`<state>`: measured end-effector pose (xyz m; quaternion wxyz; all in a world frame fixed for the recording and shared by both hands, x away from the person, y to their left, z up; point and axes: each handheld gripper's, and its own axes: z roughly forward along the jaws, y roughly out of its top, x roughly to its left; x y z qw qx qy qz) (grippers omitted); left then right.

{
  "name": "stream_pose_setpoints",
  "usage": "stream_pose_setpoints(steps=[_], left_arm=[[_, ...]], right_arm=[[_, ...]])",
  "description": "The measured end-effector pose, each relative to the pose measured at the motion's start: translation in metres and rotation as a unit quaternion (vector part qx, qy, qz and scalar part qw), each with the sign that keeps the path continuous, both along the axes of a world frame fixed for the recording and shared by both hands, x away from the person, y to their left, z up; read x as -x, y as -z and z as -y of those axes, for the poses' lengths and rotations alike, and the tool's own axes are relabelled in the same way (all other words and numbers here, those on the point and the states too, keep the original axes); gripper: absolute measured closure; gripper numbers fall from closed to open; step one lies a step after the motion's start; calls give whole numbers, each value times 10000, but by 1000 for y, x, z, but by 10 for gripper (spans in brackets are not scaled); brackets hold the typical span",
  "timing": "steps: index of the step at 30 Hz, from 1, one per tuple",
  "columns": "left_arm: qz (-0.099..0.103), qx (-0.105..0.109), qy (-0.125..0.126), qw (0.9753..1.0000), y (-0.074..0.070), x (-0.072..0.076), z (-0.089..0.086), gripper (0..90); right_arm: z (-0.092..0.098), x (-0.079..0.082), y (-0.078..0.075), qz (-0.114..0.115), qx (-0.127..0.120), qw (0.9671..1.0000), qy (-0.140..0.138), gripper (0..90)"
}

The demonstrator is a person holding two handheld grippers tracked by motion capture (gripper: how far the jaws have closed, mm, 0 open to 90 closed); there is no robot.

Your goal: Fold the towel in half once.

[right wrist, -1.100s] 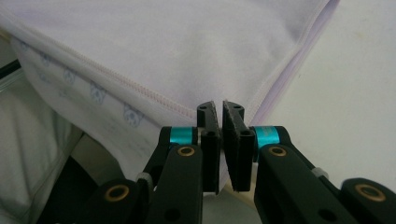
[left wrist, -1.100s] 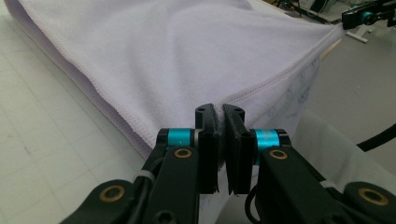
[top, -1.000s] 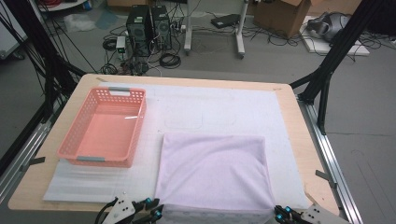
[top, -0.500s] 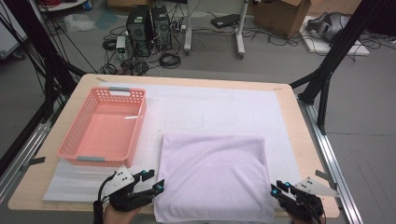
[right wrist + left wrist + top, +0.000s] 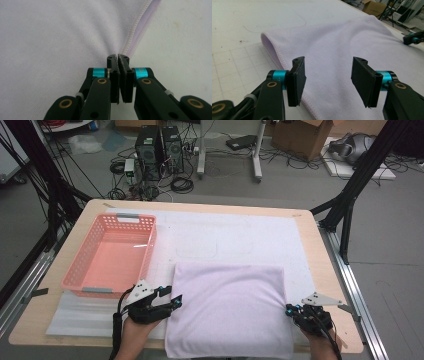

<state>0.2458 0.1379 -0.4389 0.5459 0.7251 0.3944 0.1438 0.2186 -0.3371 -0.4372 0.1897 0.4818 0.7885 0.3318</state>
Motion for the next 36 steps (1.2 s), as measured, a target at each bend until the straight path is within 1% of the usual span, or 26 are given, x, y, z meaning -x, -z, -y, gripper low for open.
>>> stream_pose_setpoints(steps=[1, 2, 3, 4, 5, 8, 9, 11, 12, 16, 18, 20, 21, 23, 24, 25, 26, 27, 28, 29, 30, 31, 32, 34, 35, 36], left_arm=[[-10, -2, -26, 10000, 0, -2, 0, 446], [-18, -5, -32, 10000, 0, -4, 0, 434], [-35, -25, -35, 10000, 1, -6, 0, 430], [-66, -53, -50, 10000, 1, -9, 1, 428], [-53, -79, -66, 9999, 1, -12, 3, 424], [-108, -122, -107, 9998, 1, -22, 7, 400], [-104, -145, -109, 9998, 0, -27, 9, 398], [-180, -159, -168, 9996, 0, -37, 12, 384], [-198, -226, -217, 9993, 1, -42, 13, 384], [-404, -471, -528, 9967, 6, -63, 14, 373], [-511, -604, -571, 9952, 9, -71, 15, 372], [-580, -619, -646, 9943, 10, -79, 15, 373], [-614, -611, -688, 9939, 11, -82, 15, 378], [-850, -600, -772, 9916, 13, -88, 13, 405], [-850, -600, -772, 9916, 13, -88, 13, 440], [-981, -640, -780, 9901, 14, -91, 14, 485], [-971, -690, -725, 9902, 14, -92, 15, 483], [-929, -786, -638, 9905, 13, -93, 19, 480], [-898, -921, -555, 9901, 13, -94, 21, 491], [-875, -1005, -479, 9899, 13, -95, 23, 509], [-848, -1090, -483, 9892, 13, -95, 26, 558], [-808, -1195, -532, 9881, 13, -95, 28, 579], [-806, -1185, -558, 9881, 13, -95, 28, 599], [-905, -1051, -652, 9882, 13, -96, 24, 661], [-931, -1010, -694, 9881, 13, -96, 22, 702], [-954, -1007, -720, 9877, 13, -96, 21, 748]], right_arm=[[2, 3, -1, -119, -8, 9999, 5, 877], [5, 4, -2, -246, -90, 9997, 16, 875], [6, 4, -3, -320, -108, 9994, -41, 857], [6, 4, -5, -283, -31, 9996, -59, 792], [6, 2, -7, -182, 43, 9998, -10, 693], [9, -8, -9, 84, -182, 9998, 16, 613], [9, -11, -9, 150, -207, 9997, 31, 593], [9, -20, -8, 245, -310, 9992, 90, 572], [10, -24, -8, 295, -314, 9990, 94, 559], [13, -44, -7, 346, -543, 9977, 226, 522], [12, -53, -7, 379, -549, 9975, 244, 510], [11, -63, -6, 334, -604, 9972, 275, 503], [9, -67, -5, 317, -574, 9975, 273, 496], [6, -76, -1, 240, -523, 9981, 226, 482], [3, -80, 0, 190, -490, 9984, 227, 466], [1, -84, 3, 155, -444, 9987, 215, 457], [-1, -86, 5, 98, -428, 9988, 213, 453], [-3, -88, 7, 80, -333, 9992, 200, 440], [-5, -92, 9, 59, -230, 9995, 212, 430], [-5, -93, 10, 96, -260, 9993, 233, 434], [-5, -94, 10, 61, -272, 9993, 258, 446], [-5, -94, 9, 60, -257, 9993, 268, 468], [-4, -94, 9, 51, -272, 9992, 284, 499], [-3, -93, 9, 45, -331, 9989, 328, 633], [-2, -92, 9, 7, -425, 9987, 297, 678], [-3, -92, 9, -39, -480, 9985, 265, 787]])
